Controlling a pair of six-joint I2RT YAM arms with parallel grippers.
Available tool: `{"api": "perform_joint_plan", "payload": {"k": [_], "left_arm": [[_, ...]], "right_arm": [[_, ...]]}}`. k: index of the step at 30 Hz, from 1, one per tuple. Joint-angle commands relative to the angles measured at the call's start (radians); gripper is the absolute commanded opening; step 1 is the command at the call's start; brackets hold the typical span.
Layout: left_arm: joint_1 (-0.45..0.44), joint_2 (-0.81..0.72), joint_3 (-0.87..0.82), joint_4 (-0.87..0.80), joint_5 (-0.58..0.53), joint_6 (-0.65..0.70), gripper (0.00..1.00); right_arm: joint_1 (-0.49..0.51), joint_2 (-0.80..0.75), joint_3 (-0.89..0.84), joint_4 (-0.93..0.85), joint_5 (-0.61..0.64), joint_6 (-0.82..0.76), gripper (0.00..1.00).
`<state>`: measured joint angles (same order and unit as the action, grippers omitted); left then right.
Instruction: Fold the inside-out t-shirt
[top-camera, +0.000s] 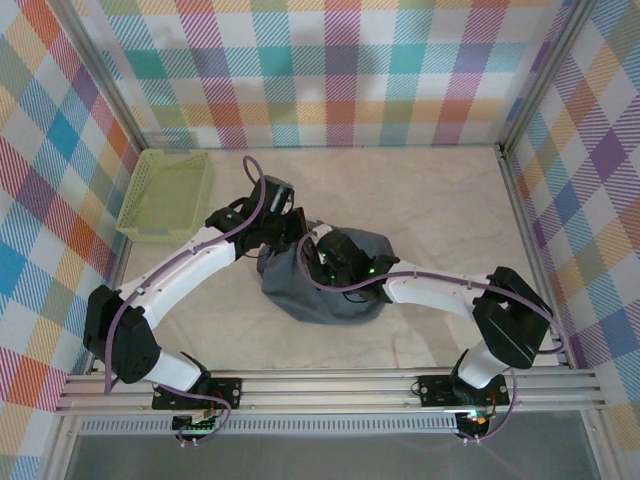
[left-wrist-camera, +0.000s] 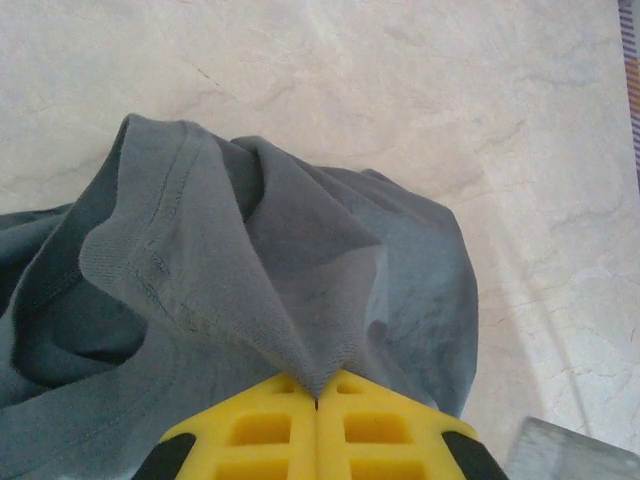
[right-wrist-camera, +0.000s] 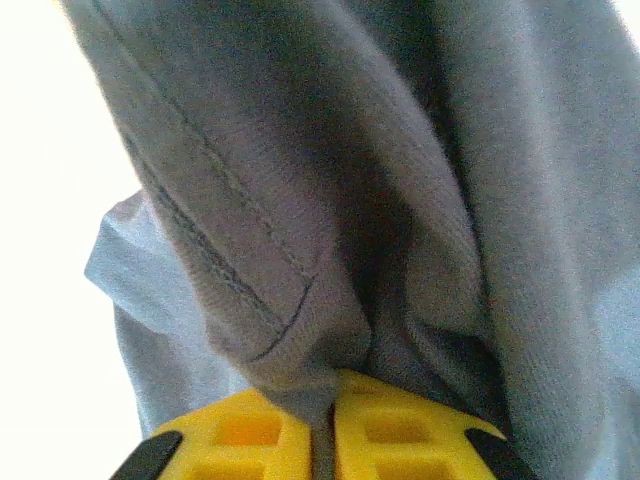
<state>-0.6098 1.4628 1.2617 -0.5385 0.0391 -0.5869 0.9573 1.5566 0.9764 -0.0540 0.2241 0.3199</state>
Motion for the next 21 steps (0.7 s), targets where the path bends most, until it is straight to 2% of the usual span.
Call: {"api": "perform_joint_plan", "payload": {"k": [1, 6, 11, 15, 18, 21], "left_arm": [[-0.002, -0.010, 0.032, -0.028, -0.018, 0.011, 0.00], [-0.002, 0.004, 0.032, -0.027, -0.034, 0.018, 0.00], [-0.002, 0.042, 0.063, -0.049, -0.030, 0.033, 0.00], [-0.009, 0.075, 0.095, -0.059, 0.027, 0.053, 0.00], [-0.045, 0.075, 0.108, -0.043, 0.038, 0.078, 0.00], [-0.077, 0.069, 0.101, -0.023, 0.004, 0.090, 0.00]], "right_arm": [[0.008, -0.095, -0.006, -0.016, -0.011, -0.007, 0.10], [0.008, -0.177, -0.023, -0.061, -0.028, 0.006, 0.00], [0.008, -0.329, -0.026, -0.151, -0.014, 0.006, 0.00], [0.007, -0.446, 0.000, -0.269, -0.010, -0.009, 0.00], [0.006, -0.496, 0.013, -0.346, -0.010, -0.006, 0.00], [-0.008, -0.499, 0.001, -0.371, -0.001, 0.020, 0.00]]}}
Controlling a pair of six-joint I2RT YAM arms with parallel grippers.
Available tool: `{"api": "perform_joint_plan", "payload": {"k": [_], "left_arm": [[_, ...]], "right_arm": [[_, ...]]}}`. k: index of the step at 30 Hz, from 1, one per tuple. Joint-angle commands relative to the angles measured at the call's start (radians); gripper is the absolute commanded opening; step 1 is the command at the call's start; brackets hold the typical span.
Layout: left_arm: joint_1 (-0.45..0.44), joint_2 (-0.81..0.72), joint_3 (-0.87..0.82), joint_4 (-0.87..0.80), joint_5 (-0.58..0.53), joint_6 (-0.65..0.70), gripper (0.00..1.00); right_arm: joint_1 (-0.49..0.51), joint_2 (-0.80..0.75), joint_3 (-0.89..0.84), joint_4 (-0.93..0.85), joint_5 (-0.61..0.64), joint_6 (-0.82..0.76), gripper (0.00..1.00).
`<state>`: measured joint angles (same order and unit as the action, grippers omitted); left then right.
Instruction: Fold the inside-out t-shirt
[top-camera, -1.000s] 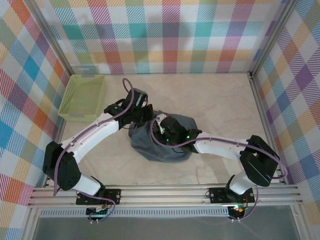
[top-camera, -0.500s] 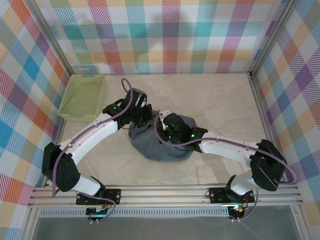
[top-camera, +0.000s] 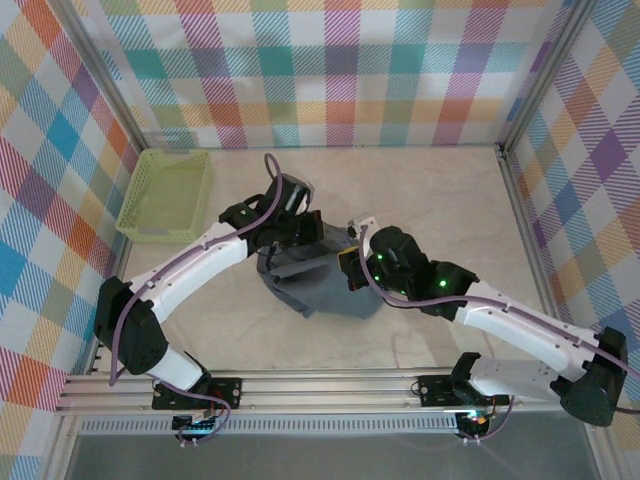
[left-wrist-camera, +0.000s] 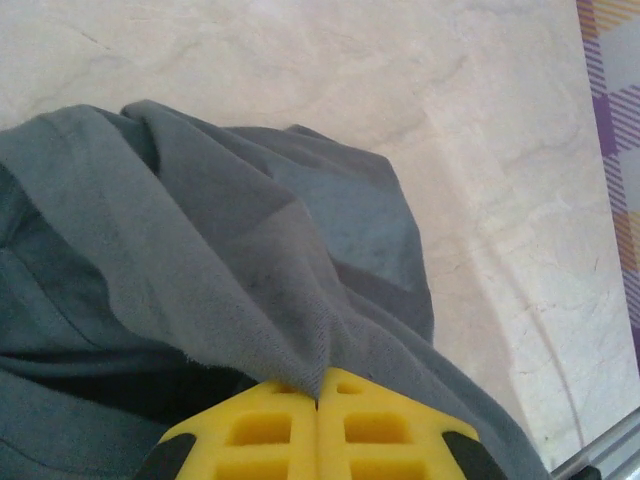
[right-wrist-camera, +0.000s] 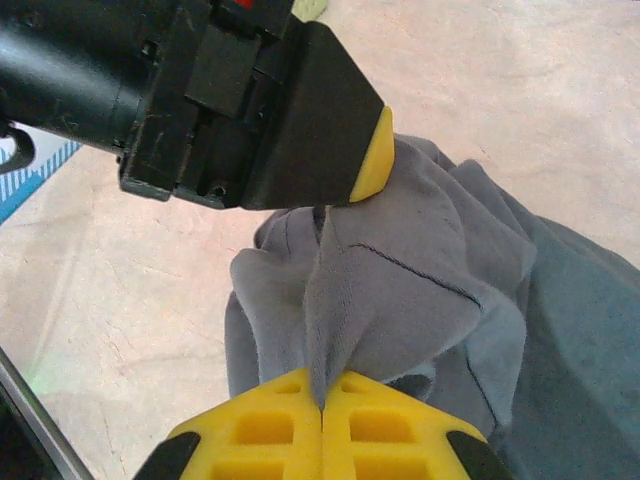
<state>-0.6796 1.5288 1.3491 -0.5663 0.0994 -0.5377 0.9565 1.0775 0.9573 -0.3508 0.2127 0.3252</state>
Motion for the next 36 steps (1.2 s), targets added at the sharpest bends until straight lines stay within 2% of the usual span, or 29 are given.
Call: {"api": "perform_joint_plan", "payload": {"k": [1, 4, 7, 11, 14, 18, 22, 30, 32, 36], "left_arm": [[-0.006, 0.008, 0.015, -0.002, -0.068, 0.039, 0.00], [0.004, 0.047, 0.040, -0.071, -0.132, 0.030, 0.08], [0.021, 0.034, 0.006, -0.087, -0.142, 0.030, 0.19], [0.022, -0.082, -0.108, -0.019, -0.160, 0.048, 0.44], [0.019, -0.191, -0.212, 0.070, -0.137, 0.077, 0.52], [-0.014, -0.303, -0.353, 0.211, -0.071, 0.090, 0.54], [-0.049, -0.331, -0.458, 0.331, -0.025, 0.063, 0.57], [-0.080, -0.249, -0.523, 0.391, -0.012, 0.020, 0.49], [-0.090, -0.238, -0.525, 0.390, -0.010, 0.022, 0.47], [-0.105, -0.231, -0.522, 0.370, -0.029, 0.028, 0.44]], "right_arm": [[-0.015, -0.009, 0.017, -0.078, 0.010, 0.031, 0.00], [-0.049, 0.023, 0.014, -0.074, -0.017, 0.093, 0.00], [-0.088, 0.059, 0.043, -0.097, -0.054, 0.133, 0.00], [-0.121, 0.116, 0.117, -0.155, -0.088, 0.119, 0.00], [-0.137, 0.170, 0.169, -0.180, -0.128, 0.108, 0.00], [-0.140, 0.234, 0.218, -0.180, -0.164, 0.108, 0.00], [-0.140, 0.277, 0.218, -0.143, -0.206, 0.114, 0.01], [-0.142, 0.278, 0.133, -0.103, -0.207, 0.129, 0.27], [-0.152, 0.287, 0.132, -0.098, -0.212, 0.135, 0.30], [-0.165, 0.315, 0.121, -0.078, -0.224, 0.139, 0.29]]}}
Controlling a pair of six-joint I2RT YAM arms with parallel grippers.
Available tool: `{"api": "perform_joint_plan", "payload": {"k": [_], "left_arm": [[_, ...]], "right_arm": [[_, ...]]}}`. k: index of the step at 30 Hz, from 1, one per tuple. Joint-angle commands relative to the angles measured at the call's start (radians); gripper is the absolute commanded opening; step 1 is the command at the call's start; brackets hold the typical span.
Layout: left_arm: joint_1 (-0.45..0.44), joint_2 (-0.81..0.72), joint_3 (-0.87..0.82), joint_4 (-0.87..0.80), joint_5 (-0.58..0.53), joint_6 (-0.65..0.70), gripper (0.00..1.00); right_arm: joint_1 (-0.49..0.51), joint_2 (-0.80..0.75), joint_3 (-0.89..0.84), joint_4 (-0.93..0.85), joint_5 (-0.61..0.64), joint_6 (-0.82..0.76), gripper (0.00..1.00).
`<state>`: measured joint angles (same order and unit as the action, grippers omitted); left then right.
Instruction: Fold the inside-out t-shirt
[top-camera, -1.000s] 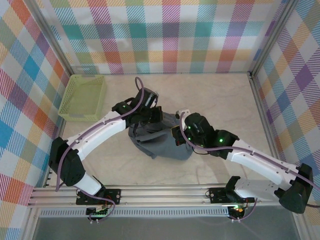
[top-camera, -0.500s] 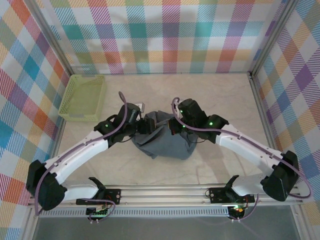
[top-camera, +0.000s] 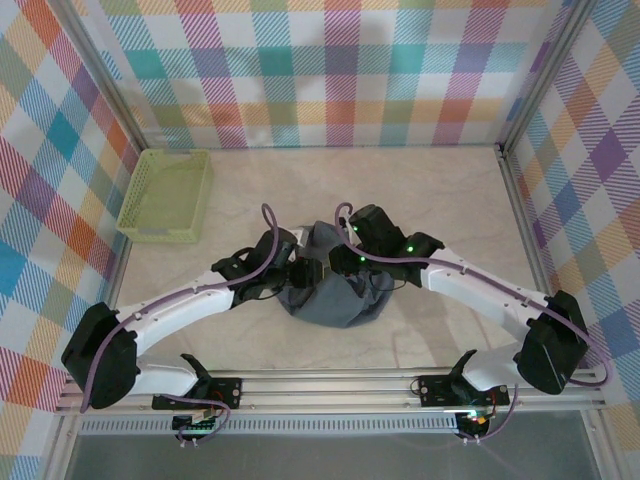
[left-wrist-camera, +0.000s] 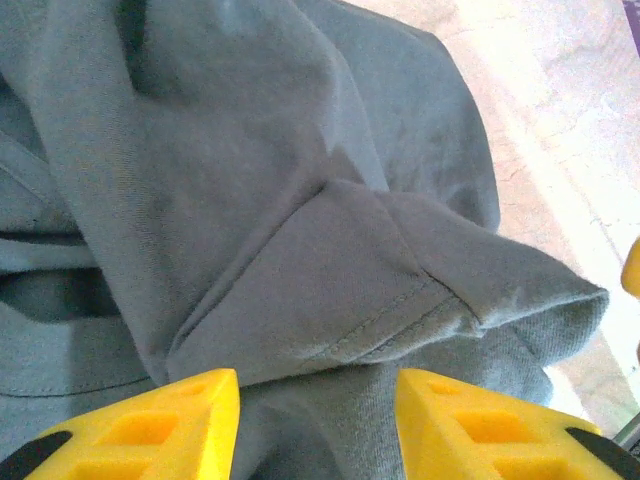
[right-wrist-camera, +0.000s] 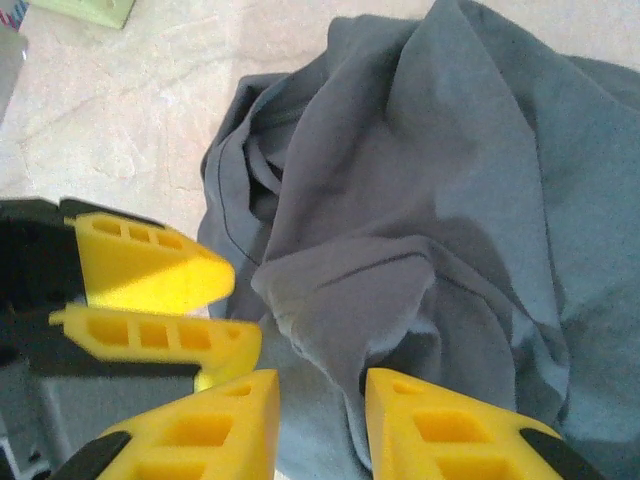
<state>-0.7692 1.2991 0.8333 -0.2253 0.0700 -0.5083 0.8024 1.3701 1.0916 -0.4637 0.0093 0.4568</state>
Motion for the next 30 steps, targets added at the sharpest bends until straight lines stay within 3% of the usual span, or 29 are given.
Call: {"api": "perform_joint_plan", "payload": {"k": [1, 8, 15, 24, 30], "left_arm": [[-0.017, -0.005, -0.008, 0.027, -0.005, -0.001, 0.43], [-0.022, -0.014, -0.022, 0.014, -0.016, 0.002, 0.43], [-0.052, 0.028, -0.018, 0.009, -0.016, 0.022, 0.43], [-0.060, 0.161, -0.050, -0.044, -0.195, 0.027, 0.31], [-0.057, 0.182, -0.036, -0.102, -0.275, 0.037, 0.29]], "right_arm": [[-0.011, 0.026, -0.017, 0.035, -0.022, 0.005, 0.29], [-0.012, 0.011, -0.082, 0.046, -0.034, 0.006, 0.32], [-0.013, 0.000, -0.034, 0.017, -0.006, -0.018, 0.00], [-0.011, -0.075, 0.090, -0.159, 0.044, -0.083, 0.00], [-0.011, -0.112, 0.110, -0.225, 0.037, -0.099, 0.01]]}}
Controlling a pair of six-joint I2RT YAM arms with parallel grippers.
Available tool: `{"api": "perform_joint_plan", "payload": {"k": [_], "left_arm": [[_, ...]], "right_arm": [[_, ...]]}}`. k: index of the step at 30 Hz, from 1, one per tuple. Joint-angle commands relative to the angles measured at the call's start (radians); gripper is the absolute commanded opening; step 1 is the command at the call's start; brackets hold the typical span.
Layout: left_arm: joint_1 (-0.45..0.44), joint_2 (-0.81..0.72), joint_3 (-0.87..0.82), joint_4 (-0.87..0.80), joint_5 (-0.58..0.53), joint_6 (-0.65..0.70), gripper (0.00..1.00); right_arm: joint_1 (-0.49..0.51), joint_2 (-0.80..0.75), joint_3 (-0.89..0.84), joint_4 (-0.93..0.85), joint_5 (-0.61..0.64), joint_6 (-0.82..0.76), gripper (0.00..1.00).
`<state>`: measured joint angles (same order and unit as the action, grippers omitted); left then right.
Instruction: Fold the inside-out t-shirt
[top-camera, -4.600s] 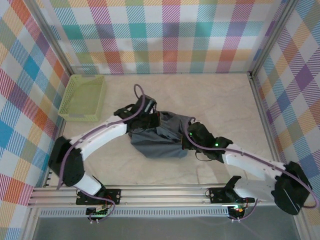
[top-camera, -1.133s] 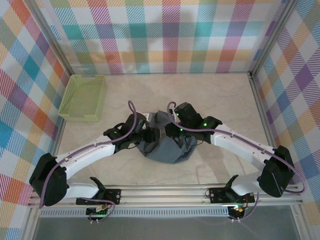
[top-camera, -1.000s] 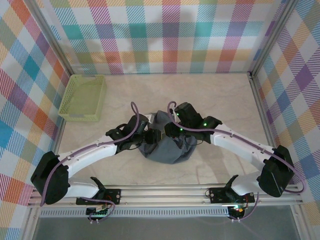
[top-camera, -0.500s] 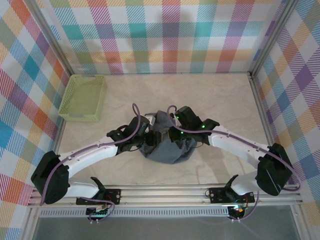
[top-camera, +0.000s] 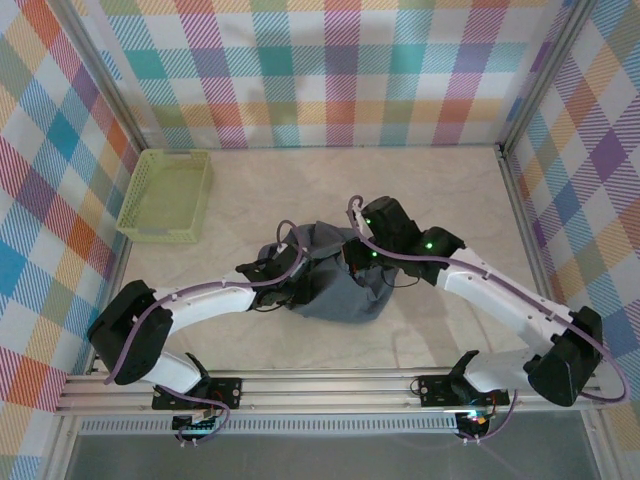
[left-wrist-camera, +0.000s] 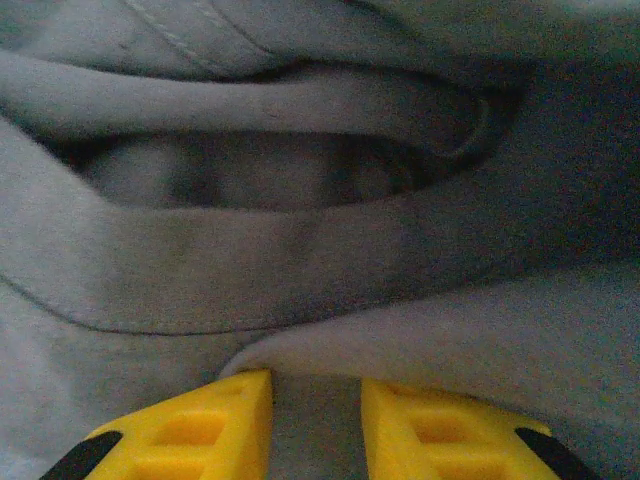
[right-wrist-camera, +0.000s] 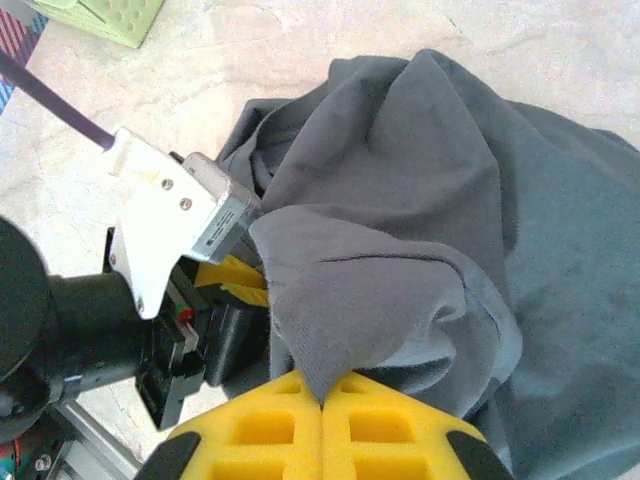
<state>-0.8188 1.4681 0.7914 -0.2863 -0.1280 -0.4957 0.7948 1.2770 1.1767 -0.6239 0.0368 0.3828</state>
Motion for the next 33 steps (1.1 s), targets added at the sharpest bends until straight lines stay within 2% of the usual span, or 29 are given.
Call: {"api": "perform_joint_plan", "payload": {"k": [1, 5, 9, 13, 16, 20, 25, 27, 31, 33], "left_arm": [[-0.007, 0.017, 0.014, -0.051, -0.093, 0.027, 0.29], [0.006, 0.059, 0.043, -0.122, -0.172, 0.028, 0.27], [0.023, 0.075, 0.019, -0.109, -0.181, 0.029, 0.26], [0.026, 0.092, 0.021, -0.106, -0.191, 0.027, 0.25], [0.026, 0.088, 0.028, -0.106, -0.184, 0.027, 0.24], [0.022, 0.034, 0.046, -0.119, -0.149, 0.029, 0.26], [0.017, -0.157, 0.010, -0.052, -0.047, 0.005, 0.42], [0.017, -0.209, 0.002, -0.047, -0.051, -0.012, 0.46], [0.017, -0.247, 0.011, -0.048, -0.015, -0.016, 0.50], [0.015, -0.251, 0.024, -0.043, 0.018, -0.016, 0.51]], "right_arm": [[-0.003, -0.023, 0.024, -0.065, 0.011, -0.024, 0.01], [-0.003, -0.053, 0.057, -0.113, 0.017, -0.028, 0.00], [-0.005, -0.133, 0.104, -0.151, 0.029, -0.041, 0.00], [-0.005, -0.167, 0.146, -0.196, 0.092, -0.056, 0.00], [-0.005, -0.144, 0.145, -0.205, 0.130, -0.056, 0.00], [-0.003, -0.051, 0.126, -0.169, 0.101, -0.029, 0.01], [0.007, 0.105, 0.093, -0.029, -0.047, 0.039, 0.13], [0.022, 0.150, 0.110, -0.016, -0.081, 0.038, 0.25], [0.024, 0.111, 0.093, -0.034, 0.009, 0.028, 0.43], [0.023, 0.056, 0.049, -0.040, 0.056, 0.005, 0.47]]}}
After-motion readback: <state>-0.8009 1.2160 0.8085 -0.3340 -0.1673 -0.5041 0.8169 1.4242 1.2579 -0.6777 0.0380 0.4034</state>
